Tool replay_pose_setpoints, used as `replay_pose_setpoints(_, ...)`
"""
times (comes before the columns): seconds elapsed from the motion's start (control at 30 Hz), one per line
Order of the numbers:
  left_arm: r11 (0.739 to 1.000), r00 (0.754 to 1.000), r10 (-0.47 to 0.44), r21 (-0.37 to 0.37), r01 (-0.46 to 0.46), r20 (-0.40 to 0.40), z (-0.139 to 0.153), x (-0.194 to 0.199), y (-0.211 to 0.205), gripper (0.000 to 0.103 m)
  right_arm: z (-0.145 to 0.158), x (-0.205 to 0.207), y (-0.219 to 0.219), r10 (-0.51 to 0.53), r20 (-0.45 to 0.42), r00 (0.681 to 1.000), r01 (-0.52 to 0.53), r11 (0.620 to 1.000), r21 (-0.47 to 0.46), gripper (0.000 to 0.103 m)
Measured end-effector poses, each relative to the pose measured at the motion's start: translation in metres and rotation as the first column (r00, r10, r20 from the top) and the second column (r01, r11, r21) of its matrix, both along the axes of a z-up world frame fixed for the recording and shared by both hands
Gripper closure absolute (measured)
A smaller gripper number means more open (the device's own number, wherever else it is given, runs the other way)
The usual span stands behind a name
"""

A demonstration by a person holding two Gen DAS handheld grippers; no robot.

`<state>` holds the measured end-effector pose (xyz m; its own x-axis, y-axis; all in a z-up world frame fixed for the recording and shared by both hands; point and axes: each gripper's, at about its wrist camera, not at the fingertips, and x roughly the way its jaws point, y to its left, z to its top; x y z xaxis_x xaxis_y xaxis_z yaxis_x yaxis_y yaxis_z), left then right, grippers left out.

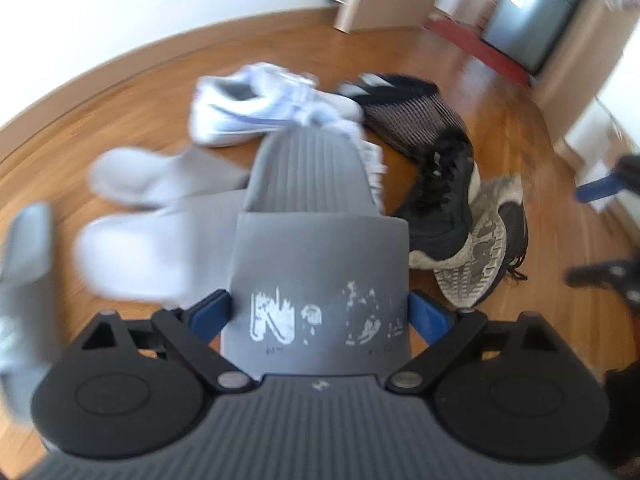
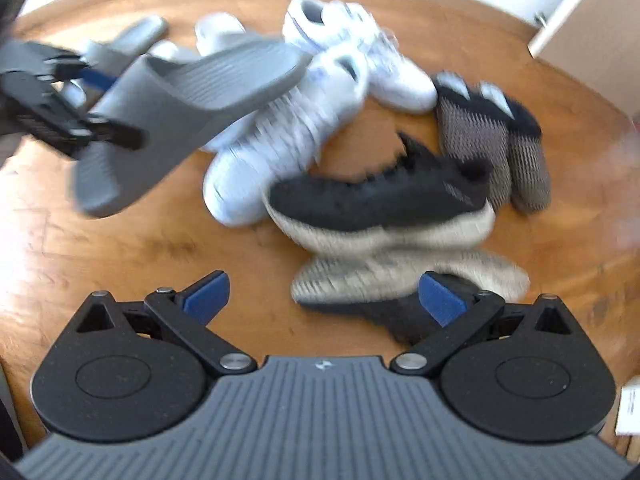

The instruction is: Organize scattered shoes

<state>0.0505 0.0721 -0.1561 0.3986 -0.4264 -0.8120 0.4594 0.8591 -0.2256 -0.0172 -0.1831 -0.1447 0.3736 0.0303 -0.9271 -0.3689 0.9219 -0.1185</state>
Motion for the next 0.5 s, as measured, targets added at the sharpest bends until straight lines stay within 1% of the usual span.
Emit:
replay_pose_setpoints(0.03,0.999,0.999,0.032,0.019,-0.032,-0.002,0.002,-0.009,0.017,0.010,-0.001,0.003,0.015,0.023,-0.012,1.000,-0.023,1.000,0.011,0.001)
replay_pose_setpoints(0.1,0.989,0.992,0.124,0.079,-0.123,-0.005,0.007,-0.039,0.067,0.010,-0.004,0.004,0.032,0.054,-0.031,0.998,-0.053,0.998,0.027,0.001)
replay_pose_setpoints(0.13,0.980,0.985,0.173,0.104,-0.170,-0.014,0.006,-0.054,0.092,0.010,-0.008,0.004,0.048,0.084,-0.046,0.995,-0.083,0.996,0.040,0.001)
replay_pose_setpoints(0.2,0.953,0.959,0.278,0.143,-0.269,-0.048,-0.008,-0.079,0.136,0.010,-0.014,0.005,0.082,0.144,-0.069,0.987,-0.139,0.988,0.072,0.001)
replay_pose_setpoints(0.23,0.935,0.942,0.329,0.163,-0.316,-0.062,-0.016,-0.091,0.157,0.010,-0.018,0.006,0.108,0.189,-0.072,0.979,-0.181,0.978,0.105,0.001)
replay_pose_setpoints(0.27,0.911,0.919,0.387,0.184,-0.369,-0.074,-0.027,-0.104,0.177,0.011,-0.022,0.006,0.131,0.226,-0.072,0.971,-0.215,0.968,0.132,0.001)
replay_pose_setpoints(0.3,0.880,0.887,0.453,0.205,-0.429,-0.087,-0.040,-0.119,0.196,0.011,-0.025,0.006,0.144,0.248,-0.068,0.966,-0.236,0.961,0.147,0.001)
replay_pose_setpoints(0.33,0.847,0.856,0.509,0.231,-0.478,-0.093,-0.051,-0.132,0.212,0.011,-0.033,0.004,0.178,0.307,-0.058,0.950,-0.292,0.939,0.181,0.001)
replay_pose_setpoints(0.37,0.823,0.834,0.544,0.253,-0.508,-0.097,-0.059,-0.144,0.221,0.011,-0.037,0.003,0.198,0.343,-0.062,0.937,-0.325,0.924,0.201,0.001)
replay_pose_setpoints(0.4,0.811,0.819,0.563,0.258,-0.524,-0.106,-0.065,-0.152,0.228,0.011,-0.039,0.002,0.213,0.369,-0.069,0.927,-0.347,0.912,0.219,0.001)
replay_pose_setpoints(0.43,0.803,0.804,0.582,0.243,-0.544,-0.123,-0.070,-0.160,0.235,0.010,-0.042,0.001,0.229,0.401,-0.074,0.913,-0.373,0.895,0.245,0.001)
replay_pose_setpoints(0.5,0.787,0.767,0.616,0.187,-0.588,-0.180,-0.081,-0.175,0.249,0.007,-0.046,-0.003,0.259,0.487,-0.071,0.870,-0.444,0.839,0.316,0.001)
